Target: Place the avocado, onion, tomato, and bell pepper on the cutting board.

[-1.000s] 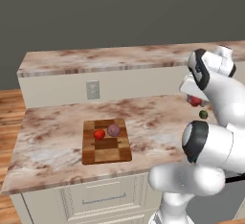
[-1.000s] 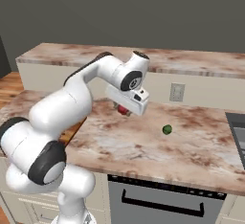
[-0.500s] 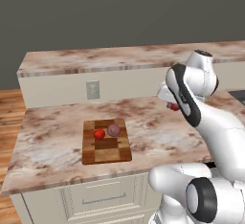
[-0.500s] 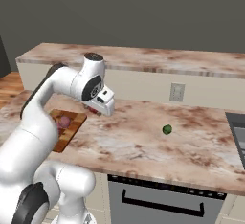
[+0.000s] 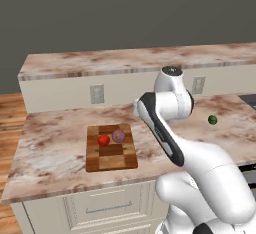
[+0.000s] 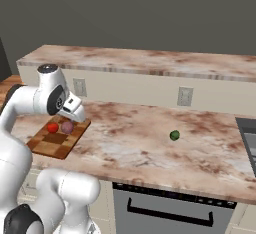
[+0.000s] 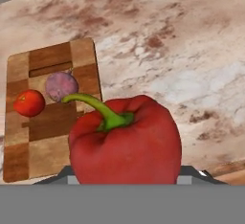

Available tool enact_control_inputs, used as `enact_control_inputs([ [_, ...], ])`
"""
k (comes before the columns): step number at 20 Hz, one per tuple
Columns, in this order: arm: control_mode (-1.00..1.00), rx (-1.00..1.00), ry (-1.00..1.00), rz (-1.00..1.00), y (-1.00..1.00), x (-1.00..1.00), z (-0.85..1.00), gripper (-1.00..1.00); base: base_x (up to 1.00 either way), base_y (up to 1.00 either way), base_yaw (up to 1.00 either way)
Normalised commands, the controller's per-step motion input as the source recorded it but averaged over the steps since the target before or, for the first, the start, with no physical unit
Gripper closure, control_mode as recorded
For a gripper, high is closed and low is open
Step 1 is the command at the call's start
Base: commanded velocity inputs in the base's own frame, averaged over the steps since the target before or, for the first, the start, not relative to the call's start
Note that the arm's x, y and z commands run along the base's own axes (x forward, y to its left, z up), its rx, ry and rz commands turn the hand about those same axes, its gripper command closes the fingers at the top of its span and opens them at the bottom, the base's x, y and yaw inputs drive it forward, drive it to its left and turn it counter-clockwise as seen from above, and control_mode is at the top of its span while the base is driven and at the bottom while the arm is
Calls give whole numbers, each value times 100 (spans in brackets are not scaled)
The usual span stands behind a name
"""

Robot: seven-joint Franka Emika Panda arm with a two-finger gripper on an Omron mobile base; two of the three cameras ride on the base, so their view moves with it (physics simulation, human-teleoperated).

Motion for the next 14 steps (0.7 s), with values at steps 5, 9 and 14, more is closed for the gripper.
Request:
enact_control_inputs([
  [5, -100, 0, 5, 3, 87, 18, 0, 100, 0, 0, 0],
  [9, -100, 0, 14, 9, 53, 36, -2, 100, 0, 0, 0],
  [14, -100, 0, 18, 10, 38, 46, -28, 100, 0, 0, 0],
])
